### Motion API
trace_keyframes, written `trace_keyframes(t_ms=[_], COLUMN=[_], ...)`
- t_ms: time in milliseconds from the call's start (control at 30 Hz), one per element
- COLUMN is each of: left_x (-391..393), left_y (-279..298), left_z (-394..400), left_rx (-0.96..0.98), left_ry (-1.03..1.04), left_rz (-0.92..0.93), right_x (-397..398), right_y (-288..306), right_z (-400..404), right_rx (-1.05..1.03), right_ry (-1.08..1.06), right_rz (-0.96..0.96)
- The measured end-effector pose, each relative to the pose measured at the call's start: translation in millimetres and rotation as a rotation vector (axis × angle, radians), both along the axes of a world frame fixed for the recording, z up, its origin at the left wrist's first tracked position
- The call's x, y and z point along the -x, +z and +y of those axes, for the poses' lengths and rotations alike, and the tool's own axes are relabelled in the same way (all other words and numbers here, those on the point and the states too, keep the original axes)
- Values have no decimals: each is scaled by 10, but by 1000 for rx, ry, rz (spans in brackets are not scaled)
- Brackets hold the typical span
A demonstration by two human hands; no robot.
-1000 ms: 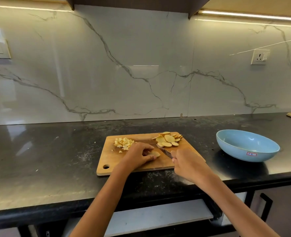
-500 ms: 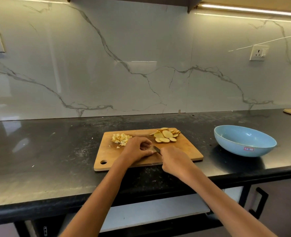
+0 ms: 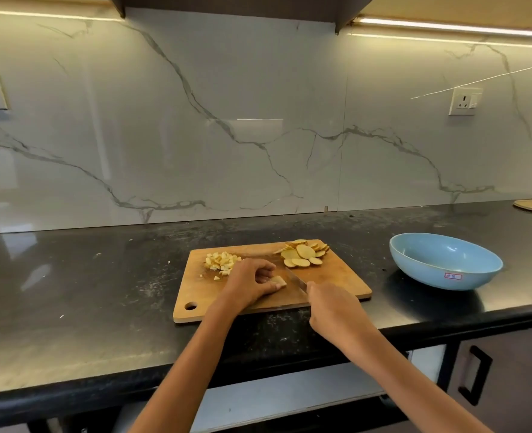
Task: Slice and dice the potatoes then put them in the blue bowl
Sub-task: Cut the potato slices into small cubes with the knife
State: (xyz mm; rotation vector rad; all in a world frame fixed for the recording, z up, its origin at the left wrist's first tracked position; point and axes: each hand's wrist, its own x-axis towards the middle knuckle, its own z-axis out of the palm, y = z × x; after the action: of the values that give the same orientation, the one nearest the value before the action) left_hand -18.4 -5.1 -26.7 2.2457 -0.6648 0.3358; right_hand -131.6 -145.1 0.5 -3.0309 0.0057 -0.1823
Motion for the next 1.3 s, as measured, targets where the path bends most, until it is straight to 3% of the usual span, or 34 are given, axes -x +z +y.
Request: trace_keyframes(t_ms=[600, 1000, 1300], left_x=[12, 33, 10], left_y=[-4, 23, 21], left_z=[18, 26, 73], left_rx=[31, 34, 31], left_ry=[20, 28, 62], left_rz=[-10, 41, 32], right_x=[2, 28, -2], right_y=[9, 25, 74], right_z=[294, 128, 230], right_rx=[101, -10, -9], right_ry=[137, 6, 79], right_rz=[-58, -7, -7])
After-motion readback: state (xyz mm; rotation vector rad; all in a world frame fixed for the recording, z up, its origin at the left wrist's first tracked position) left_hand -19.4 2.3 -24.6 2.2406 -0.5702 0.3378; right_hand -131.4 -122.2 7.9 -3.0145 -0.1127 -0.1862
